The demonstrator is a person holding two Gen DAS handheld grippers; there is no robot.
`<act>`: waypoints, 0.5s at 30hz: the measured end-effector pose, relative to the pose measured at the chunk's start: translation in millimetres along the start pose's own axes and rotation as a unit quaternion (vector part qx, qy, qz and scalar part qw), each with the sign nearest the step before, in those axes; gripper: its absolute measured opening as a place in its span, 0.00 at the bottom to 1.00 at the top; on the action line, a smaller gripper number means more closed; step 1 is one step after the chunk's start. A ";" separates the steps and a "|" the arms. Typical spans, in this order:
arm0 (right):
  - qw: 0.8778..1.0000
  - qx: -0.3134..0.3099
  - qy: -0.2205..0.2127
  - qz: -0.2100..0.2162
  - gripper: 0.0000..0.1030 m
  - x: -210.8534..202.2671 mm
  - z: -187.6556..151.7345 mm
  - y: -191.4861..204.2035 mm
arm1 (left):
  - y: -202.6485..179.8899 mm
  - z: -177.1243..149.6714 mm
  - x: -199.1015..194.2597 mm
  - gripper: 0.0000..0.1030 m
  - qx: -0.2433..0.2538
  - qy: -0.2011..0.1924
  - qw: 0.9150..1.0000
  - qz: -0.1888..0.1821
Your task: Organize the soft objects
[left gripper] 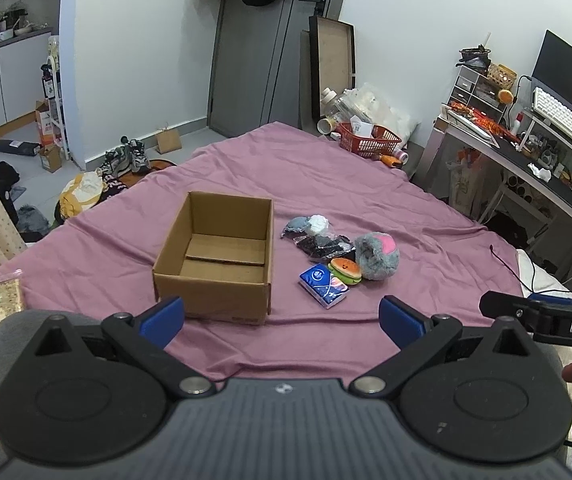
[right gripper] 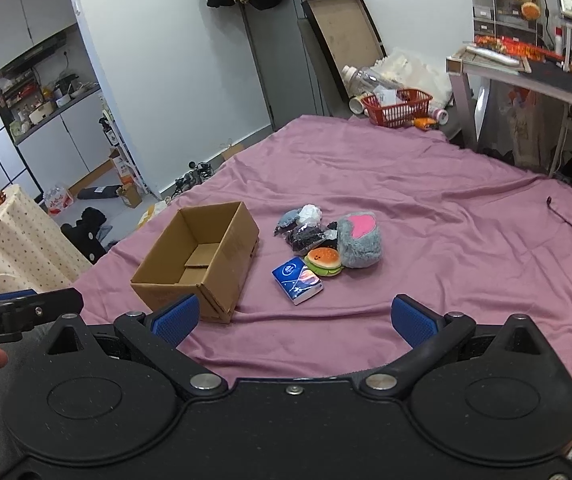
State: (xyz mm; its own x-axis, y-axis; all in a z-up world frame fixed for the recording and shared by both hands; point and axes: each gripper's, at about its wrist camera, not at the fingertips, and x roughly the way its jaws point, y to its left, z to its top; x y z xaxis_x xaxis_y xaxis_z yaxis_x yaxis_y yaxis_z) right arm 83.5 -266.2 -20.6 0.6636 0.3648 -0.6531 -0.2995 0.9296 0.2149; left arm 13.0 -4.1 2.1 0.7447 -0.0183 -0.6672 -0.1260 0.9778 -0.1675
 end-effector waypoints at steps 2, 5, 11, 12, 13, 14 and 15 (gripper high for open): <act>1.000 0.004 -0.001 0.006 1.00 4.2 2.3 -4.9 | -1.8 2.8 8.7 0.99 -0.004 0.002 1.000 -0.002; 1.000 0.011 -0.002 0.007 1.00 12.0 7.5 -12.6 | -7.6 7.4 22.5 0.99 -0.006 0.007 1.000 -0.006; 0.999 0.036 -0.007 0.012 0.97 29.5 19.4 -31.7 | -18.0 15.7 46.8 0.97 -0.015 0.009 1.000 -0.011; 0.999 0.039 -0.007 0.013 0.95 32.9 20.7 -34.7 | -19.4 16.8 50.6 0.97 -0.016 0.009 1.000 -0.010; 0.999 0.043 -0.006 0.014 0.93 36.6 21.8 -37.8 | -21.0 17.8 54.6 0.97 -0.017 0.009 1.000 -0.009; 0.999 0.047 -0.005 0.015 0.91 39.9 22.5 -40.9 | -22.3 19.0 58.7 0.96 -0.019 0.010 1.000 -0.009; 0.999 0.050 -0.004 0.017 0.87 43.5 23.5 -43.6 | -24.5 20.5 64.4 0.96 -0.021 0.011 1.000 -0.010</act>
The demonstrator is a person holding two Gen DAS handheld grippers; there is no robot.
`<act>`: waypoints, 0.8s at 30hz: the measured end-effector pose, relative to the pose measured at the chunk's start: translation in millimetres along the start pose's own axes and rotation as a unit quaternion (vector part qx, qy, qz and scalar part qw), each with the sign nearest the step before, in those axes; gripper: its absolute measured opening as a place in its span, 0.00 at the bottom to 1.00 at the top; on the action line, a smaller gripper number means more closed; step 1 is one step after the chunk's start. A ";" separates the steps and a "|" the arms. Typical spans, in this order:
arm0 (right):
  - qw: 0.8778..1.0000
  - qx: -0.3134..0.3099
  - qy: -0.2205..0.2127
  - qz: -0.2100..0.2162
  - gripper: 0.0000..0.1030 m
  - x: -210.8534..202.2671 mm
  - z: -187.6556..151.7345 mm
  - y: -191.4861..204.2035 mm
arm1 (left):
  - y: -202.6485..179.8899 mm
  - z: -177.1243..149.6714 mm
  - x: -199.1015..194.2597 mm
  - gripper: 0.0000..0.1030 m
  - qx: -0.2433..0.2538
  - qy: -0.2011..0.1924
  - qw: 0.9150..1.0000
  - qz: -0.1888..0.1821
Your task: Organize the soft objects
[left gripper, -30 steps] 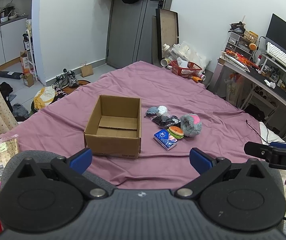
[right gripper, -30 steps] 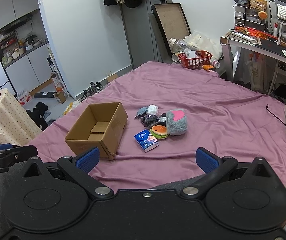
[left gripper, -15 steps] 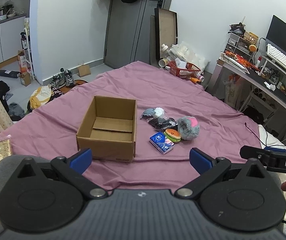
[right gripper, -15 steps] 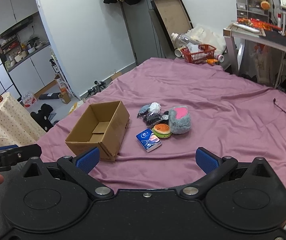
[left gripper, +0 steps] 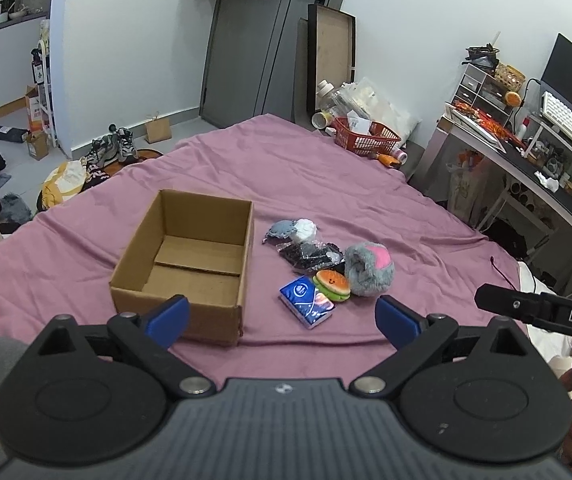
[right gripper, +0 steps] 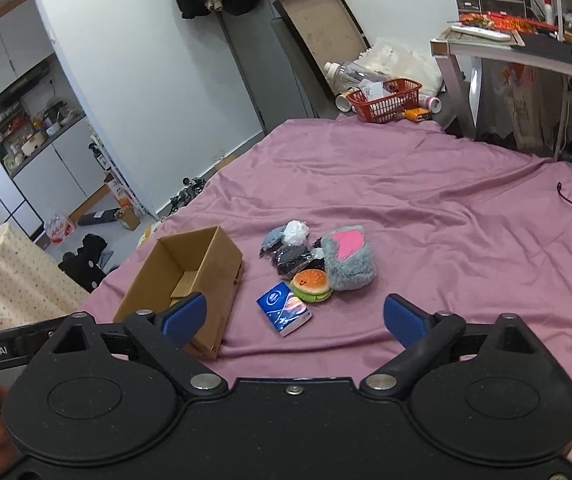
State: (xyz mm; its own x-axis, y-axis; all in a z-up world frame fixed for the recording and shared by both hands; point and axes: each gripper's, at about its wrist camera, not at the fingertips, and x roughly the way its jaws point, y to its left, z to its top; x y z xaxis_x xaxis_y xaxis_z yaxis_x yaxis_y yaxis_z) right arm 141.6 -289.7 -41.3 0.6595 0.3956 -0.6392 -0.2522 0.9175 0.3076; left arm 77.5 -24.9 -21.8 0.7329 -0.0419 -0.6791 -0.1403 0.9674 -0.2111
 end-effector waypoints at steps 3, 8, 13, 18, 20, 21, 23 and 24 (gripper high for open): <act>1.000 0.011 0.008 0.005 0.80 11.9 3.9 -8.6 | -3.1 3.2 12.6 0.93 -0.004 0.004 1.000 0.001; 0.999 0.024 0.019 0.017 0.70 30.5 8.4 -20.5 | -10.6 7.3 35.4 0.85 -0.010 0.016 1.000 -0.001; 0.998 0.045 0.028 0.027 0.55 49.5 14.2 -32.1 | -16.7 11.0 59.6 0.75 -0.019 0.030 0.999 -0.006; 0.997 0.061 0.036 0.032 0.48 71.4 19.6 -41.5 | -25.0 18.5 84.6 0.67 -0.032 0.044 0.998 -0.013; 0.996 0.070 0.045 0.033 0.45 82.3 21.8 -45.4 | -28.2 20.8 94.8 0.64 -0.034 0.049 0.998 -0.014; 0.995 0.075 0.050 0.034 0.44 87.9 22.5 -47.3 | -29.4 22.1 99.0 0.63 -0.035 0.052 0.998 -0.013; 0.994 0.085 0.060 0.035 0.43 100.0 24.2 -51.4 | -31.3 24.6 110.5 0.59 -0.042 0.060 0.997 -0.011; 0.993 0.091 0.066 0.036 0.42 106.0 25.0 -53.6 | -31.6 26.1 116.9 0.58 -0.047 0.065 0.997 -0.010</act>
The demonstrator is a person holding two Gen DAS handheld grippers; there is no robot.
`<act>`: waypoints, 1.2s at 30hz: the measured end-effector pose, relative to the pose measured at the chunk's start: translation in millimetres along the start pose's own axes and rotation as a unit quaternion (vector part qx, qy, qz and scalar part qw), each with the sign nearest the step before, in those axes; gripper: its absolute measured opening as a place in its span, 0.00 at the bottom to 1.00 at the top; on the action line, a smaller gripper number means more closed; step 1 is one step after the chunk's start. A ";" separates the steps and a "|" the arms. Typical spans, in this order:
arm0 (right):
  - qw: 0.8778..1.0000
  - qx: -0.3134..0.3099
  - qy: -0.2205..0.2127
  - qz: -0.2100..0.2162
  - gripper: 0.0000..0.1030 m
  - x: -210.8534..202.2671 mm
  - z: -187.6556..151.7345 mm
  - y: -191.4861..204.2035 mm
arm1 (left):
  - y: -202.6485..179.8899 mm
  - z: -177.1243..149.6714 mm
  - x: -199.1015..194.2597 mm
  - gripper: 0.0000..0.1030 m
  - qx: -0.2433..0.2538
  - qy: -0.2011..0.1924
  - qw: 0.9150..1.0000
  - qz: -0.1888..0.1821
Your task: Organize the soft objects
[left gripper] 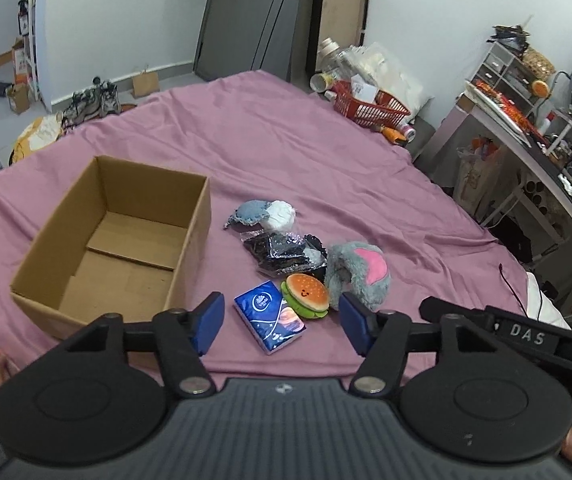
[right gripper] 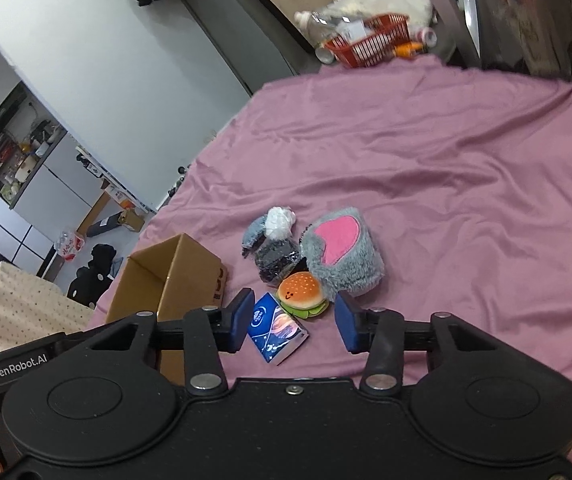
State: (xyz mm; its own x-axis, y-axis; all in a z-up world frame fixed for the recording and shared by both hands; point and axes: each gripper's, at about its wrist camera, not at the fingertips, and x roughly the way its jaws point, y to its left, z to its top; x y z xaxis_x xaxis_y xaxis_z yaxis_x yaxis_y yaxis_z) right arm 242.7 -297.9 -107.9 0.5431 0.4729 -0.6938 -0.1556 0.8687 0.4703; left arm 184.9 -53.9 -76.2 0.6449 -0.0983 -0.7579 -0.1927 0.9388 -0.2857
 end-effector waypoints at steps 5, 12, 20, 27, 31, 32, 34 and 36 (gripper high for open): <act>1.000 0.014 0.019 0.003 0.37 23.5 6.9 -6.7 | -0.3 8.4 25.2 0.52 -0.018 0.021 1.000 -0.003; 0.999 0.028 0.040 0.013 0.36 56.1 13.5 -17.6 | -1.7 17.7 60.9 0.46 -0.033 0.045 0.998 -0.001; 0.998 0.029 0.047 0.021 0.36 80.3 14.9 -27.2 | -5.1 25.0 99.9 0.41 -0.043 0.067 0.997 -0.007; 0.999 0.023 0.043 0.007 0.19 90.1 17.0 -38.6 | -10.7 27.8 130.0 0.36 -0.050 0.080 0.995 -0.017; 0.999 0.033 0.031 0.012 0.18 87.8 18.8 -47.9 | -16.1 28.1 145.8 0.29 -0.053 0.089 0.994 -0.023; 0.999 0.037 0.029 0.012 0.18 86.4 18.8 -50.7 | -18.2 28.1 148.8 0.29 -0.053 0.090 0.994 -0.027; 0.998 0.049 0.023 0.011 0.18 83.4 18.6 -57.1 | -22.4 28.8 154.6 0.29 -0.052 0.091 0.994 -0.034; 0.998 0.059 0.016 0.005 0.18 80.5 19.4 -63.1 | -28.4 29.2 160.8 0.29 -0.051 0.092 0.994 -0.039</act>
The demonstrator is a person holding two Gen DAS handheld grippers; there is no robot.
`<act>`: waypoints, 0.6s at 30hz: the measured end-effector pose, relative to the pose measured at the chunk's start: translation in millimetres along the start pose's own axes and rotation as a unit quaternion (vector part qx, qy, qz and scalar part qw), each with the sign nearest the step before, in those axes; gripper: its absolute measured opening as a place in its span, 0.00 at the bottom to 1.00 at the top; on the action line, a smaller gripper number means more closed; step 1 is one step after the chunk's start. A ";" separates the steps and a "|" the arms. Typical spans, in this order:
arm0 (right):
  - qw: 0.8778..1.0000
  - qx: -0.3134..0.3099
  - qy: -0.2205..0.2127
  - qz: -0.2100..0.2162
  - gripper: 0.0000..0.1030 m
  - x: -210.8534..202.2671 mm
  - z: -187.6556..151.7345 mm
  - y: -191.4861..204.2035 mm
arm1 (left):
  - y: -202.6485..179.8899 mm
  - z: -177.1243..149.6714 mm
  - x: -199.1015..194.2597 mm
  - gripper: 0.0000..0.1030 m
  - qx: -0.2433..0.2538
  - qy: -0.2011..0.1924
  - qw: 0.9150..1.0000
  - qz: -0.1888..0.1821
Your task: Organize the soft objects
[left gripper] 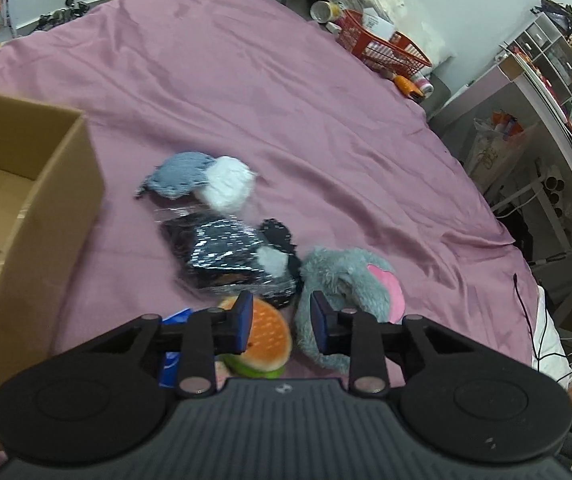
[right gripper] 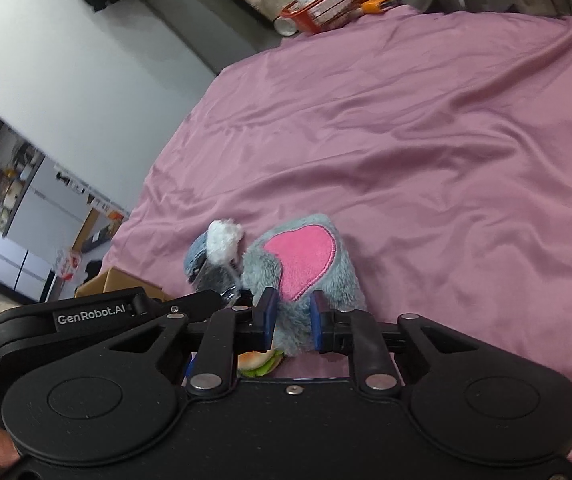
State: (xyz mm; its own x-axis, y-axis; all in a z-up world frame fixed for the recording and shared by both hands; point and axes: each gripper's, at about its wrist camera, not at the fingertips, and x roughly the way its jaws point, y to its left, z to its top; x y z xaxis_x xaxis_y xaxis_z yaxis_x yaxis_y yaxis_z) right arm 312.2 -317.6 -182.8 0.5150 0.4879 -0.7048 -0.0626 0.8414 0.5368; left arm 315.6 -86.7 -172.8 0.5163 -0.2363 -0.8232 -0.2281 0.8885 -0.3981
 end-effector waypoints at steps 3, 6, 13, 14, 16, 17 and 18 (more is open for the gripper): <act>1.000 0.014 -0.016 -0.015 0.18 -5.5 2.4 -9.6 | -9.9 0.7 9.1 0.29 0.004 0.003 1.000 -0.012; 0.999 0.027 -0.028 -0.027 0.18 -10.2 4.0 -18.7 | -19.2 0.5 19.3 0.29 0.007 0.010 1.000 -0.023; 0.997 0.053 -0.035 -0.034 0.18 -11.3 3.5 -35.2 | -40.5 -3.1 43.1 0.29 0.016 0.022 0.999 -0.042; 0.997 0.060 -0.036 -0.034 0.19 -11.9 3.2 -37.5 | -42.3 -3.9 46.6 0.29 0.017 0.025 0.999 -0.039; 0.996 0.078 -0.038 -0.034 0.21 -13.0 4.0 -43.7 | -44.4 -5.7 51.8 0.27 0.015 0.028 0.999 -0.044; 0.995 0.084 -0.039 -0.032 0.21 -13.2 4.0 -46.3 | -45.6 -6.4 53.4 0.24 0.014 0.028 0.998 -0.050; 0.995 0.090 -0.039 -0.029 0.21 -13.2 4.5 -48.6 | -45.8 -6.6 54.1 0.23 0.014 0.028 0.998 -0.053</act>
State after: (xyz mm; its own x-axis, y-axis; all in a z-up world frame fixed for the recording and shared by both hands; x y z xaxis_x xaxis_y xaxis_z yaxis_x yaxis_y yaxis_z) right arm 312.3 -365.9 -197.5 0.5793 0.4147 -0.7017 0.1187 0.8088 0.5760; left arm 348.6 -142.8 -201.8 0.4898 -0.3507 -0.7982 -0.1509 0.8676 -0.4738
